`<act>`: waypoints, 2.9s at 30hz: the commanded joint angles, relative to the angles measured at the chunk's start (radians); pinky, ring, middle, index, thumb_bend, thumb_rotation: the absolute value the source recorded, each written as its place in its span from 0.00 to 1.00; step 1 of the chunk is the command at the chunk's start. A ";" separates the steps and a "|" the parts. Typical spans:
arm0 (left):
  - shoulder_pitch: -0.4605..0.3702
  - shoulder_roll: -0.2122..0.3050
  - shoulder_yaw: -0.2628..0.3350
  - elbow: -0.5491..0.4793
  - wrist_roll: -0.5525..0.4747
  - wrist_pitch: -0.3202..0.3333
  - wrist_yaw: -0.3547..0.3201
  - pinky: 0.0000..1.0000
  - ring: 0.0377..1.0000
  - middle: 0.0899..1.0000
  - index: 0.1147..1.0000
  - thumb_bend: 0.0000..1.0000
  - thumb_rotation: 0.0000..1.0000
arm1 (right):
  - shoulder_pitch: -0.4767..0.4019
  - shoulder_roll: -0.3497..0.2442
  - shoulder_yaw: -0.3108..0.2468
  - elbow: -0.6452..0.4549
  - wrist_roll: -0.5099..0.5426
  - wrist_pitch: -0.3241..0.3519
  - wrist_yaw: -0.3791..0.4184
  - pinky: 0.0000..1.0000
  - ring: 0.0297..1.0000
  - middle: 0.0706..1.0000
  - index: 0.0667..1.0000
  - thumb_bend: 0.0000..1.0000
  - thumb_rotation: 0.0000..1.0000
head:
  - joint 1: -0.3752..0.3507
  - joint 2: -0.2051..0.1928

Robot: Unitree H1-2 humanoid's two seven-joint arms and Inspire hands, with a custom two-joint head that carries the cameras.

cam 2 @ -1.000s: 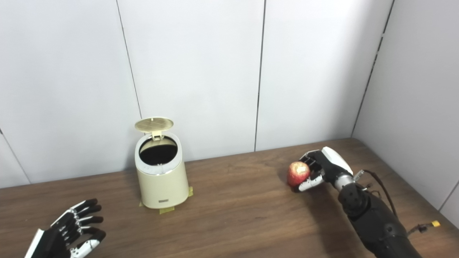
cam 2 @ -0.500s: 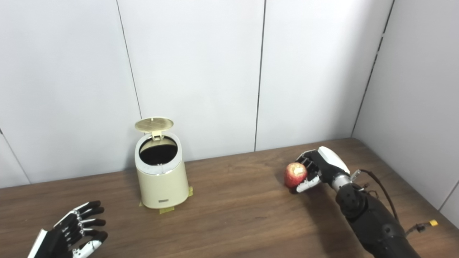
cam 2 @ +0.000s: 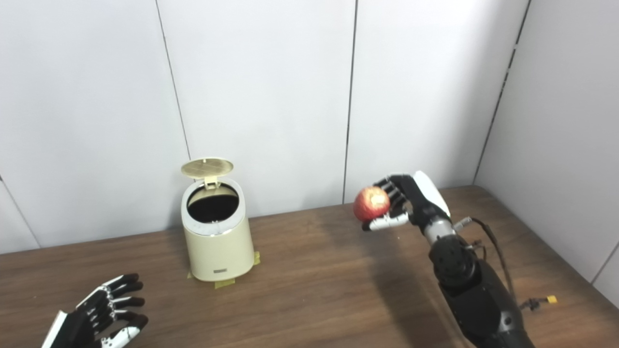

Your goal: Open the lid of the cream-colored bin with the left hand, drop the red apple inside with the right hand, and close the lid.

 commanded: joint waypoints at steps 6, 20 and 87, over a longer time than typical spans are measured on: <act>-0.034 0.007 -0.001 -0.018 -0.004 -0.028 0.002 0.59 0.68 0.76 0.78 0.59 0.10 | -0.086 0.014 -0.006 -0.109 -0.004 0.025 0.021 0.42 0.42 0.41 0.49 0.52 0.00 | 0.014 -0.003; -0.037 -0.011 -0.021 0.008 0.008 -0.051 0.008 0.58 0.67 0.75 0.78 0.63 0.18 | -0.158 0.105 0.054 -0.169 -0.031 0.036 0.046 0.52 0.52 0.48 0.43 0.53 0.00 | 0.131 -0.024; -0.050 -0.079 -0.047 0.011 0.022 -0.030 0.034 0.61 0.69 0.74 0.77 0.67 0.16 | -0.346 0.387 0.130 0.170 -0.016 -0.029 -0.014 0.39 0.43 0.42 0.46 0.53 0.00 | 0.249 -0.031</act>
